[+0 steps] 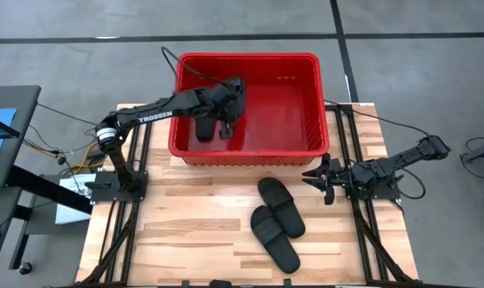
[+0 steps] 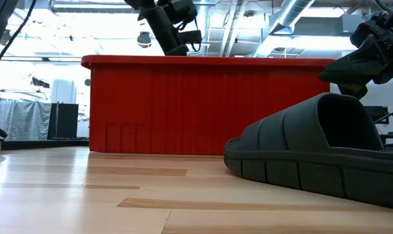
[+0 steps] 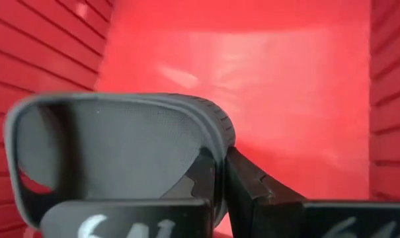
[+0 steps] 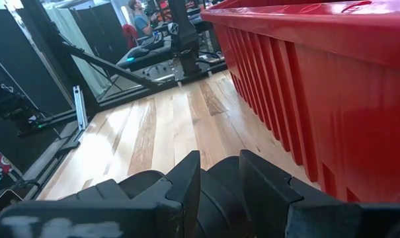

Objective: Pick and place slides into bin
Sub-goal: Put the black slide into the red organizer bin

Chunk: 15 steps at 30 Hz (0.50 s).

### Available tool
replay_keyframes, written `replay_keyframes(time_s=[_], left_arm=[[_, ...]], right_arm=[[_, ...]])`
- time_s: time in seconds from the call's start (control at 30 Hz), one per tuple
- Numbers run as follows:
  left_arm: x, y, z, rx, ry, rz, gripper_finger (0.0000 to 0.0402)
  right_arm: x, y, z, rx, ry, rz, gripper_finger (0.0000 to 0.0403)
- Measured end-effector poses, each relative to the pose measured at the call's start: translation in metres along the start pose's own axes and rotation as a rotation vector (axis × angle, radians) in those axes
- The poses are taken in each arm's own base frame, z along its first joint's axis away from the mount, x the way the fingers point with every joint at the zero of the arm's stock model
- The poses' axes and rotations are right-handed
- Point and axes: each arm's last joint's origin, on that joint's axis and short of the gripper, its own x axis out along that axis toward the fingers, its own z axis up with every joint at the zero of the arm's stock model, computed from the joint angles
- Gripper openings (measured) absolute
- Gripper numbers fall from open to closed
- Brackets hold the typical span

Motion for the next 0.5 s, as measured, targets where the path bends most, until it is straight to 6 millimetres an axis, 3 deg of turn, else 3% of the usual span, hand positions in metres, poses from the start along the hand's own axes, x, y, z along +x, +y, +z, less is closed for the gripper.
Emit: replay_keyframes(time_s=[0.5], left_arm=[[0.039, -0.015, -0.034, 0.062, 0.077, -0.079, 0.0]], right_arm=[[0.0, 0.0, 0.0, 0.0, 0.0, 0.0, 0.0098]])
